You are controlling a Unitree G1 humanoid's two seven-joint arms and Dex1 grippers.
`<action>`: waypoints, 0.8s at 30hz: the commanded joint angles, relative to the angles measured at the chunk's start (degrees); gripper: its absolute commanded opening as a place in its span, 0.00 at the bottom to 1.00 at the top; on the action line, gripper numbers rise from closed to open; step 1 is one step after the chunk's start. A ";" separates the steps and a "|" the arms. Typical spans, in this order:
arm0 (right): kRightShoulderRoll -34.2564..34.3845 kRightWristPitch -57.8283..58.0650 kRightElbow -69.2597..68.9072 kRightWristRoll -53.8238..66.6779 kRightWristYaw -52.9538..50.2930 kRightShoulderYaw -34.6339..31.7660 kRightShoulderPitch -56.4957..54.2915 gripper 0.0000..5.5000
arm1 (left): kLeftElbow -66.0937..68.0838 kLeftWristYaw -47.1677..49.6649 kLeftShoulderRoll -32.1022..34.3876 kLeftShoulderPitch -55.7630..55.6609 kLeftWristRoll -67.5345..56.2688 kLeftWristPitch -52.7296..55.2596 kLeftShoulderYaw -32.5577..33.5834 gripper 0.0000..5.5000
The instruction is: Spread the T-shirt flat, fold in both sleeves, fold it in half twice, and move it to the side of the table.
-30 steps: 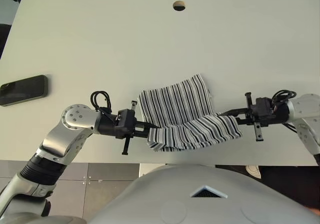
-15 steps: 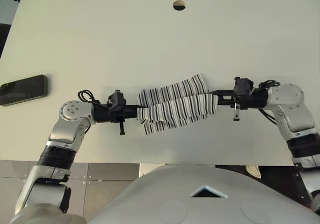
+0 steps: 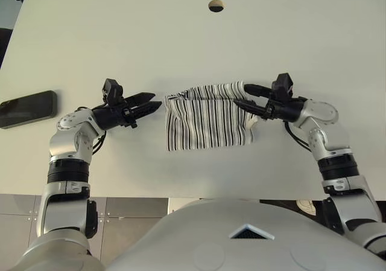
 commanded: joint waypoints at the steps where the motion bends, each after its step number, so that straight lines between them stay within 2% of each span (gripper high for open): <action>1: 2.24 -0.66 -0.90 -0.86 -8.13 -5.16 -2.87 0.45 | 5.42 7.21 -1.72 -4.54 0.96 3.82 3.61 0.53; 4: 2.44 -23.14 -1.11 -15.34 -15.68 -3.97 -3.09 0.45 | 10.29 14.74 -3.24 -8.12 1.81 3.19 7.35 0.62; 8: 1.61 -46.94 -2.49 -33.32 -21.29 2.37 -2.36 0.45 | 12.54 19.81 -6.15 -9.21 2.71 -4.82 10.31 0.62; 10: 1.68 -53.90 -1.74 -40.25 -23.74 5.47 -2.08 0.45 | 11.06 21.35 -8.61 -8.74 1.28 -7.47 12.43 0.62; 13: 1.59 -58.23 1.46 -50.89 -27.79 10.47 -2.03 0.45 | 5.63 23.56 -12.72 -7.14 1.04 -14.36 14.34 0.62; 18: -3.32 -56.04 8.94 -75.45 -38.11 18.58 -6.06 0.45 | -2.71 35.71 -18.83 -4.42 14.68 -38.46 12.84 0.62; 21: -6.27 -52.78 13.19 -81.97 -41.33 21.23 -8.47 0.45 | -6.37 41.95 -21.22 -4.21 19.27 -45.80 13.13 0.62; 24: -14.17 -50.60 18.21 -84.32 -41.16 21.30 -11.60 0.45 | -7.50 47.40 -23.10 -5.20 23.62 -51.76 12.73 0.62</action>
